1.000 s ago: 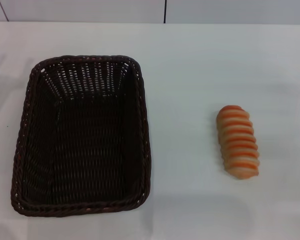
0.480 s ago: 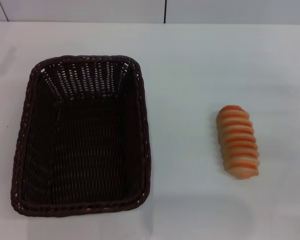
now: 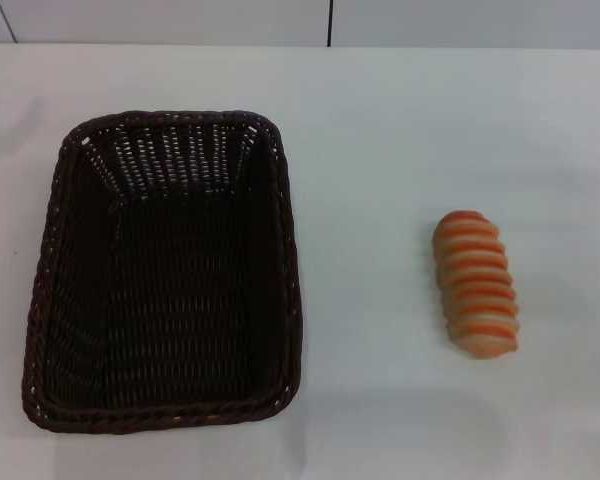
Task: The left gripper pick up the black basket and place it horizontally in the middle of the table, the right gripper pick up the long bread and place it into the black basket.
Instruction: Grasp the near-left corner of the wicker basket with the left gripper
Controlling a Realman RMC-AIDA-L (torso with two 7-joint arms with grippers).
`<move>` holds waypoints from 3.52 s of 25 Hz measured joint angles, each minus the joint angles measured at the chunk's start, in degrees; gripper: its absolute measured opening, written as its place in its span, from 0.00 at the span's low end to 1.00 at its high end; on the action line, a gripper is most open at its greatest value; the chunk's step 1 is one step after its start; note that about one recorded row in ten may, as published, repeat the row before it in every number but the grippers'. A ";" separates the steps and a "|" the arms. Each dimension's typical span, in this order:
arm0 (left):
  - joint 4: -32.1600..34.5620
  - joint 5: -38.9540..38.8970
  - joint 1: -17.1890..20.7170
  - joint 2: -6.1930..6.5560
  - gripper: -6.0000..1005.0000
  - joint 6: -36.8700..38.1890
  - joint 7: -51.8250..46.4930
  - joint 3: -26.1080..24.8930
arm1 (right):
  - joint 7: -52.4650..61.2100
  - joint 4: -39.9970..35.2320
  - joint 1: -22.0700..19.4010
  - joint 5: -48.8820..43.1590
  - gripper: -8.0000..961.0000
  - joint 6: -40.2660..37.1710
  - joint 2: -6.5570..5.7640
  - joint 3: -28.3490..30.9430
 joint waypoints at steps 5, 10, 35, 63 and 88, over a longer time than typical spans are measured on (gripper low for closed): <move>-8.59 11.98 -1.52 0.34 0.81 -5.62 -8.34 0.09 | 0.00 0.10 0.03 0.00 0.59 0.00 -0.05 0.00; -13.64 20.85 -3.85 0.27 0.81 -11.91 -13.60 0.15 | 0.00 0.14 0.12 -0.13 0.59 0.00 -0.07 0.00; -20.82 52.98 -13.87 -3.26 0.81 -31.78 -22.09 14.20 | 0.00 -0.11 1.34 -0.29 0.59 0.00 -0.18 -0.03; -11.41 51.72 -12.29 -3.97 0.80 -31.23 -26.58 19.57 | 0.00 -0.16 2.24 -0.35 0.59 0.00 -0.18 0.00; -4.76 51.72 -12.28 -3.65 0.79 -26.57 -25.84 22.95 | -0.06 0.00 2.64 -0.53 0.59 0.00 -0.26 0.79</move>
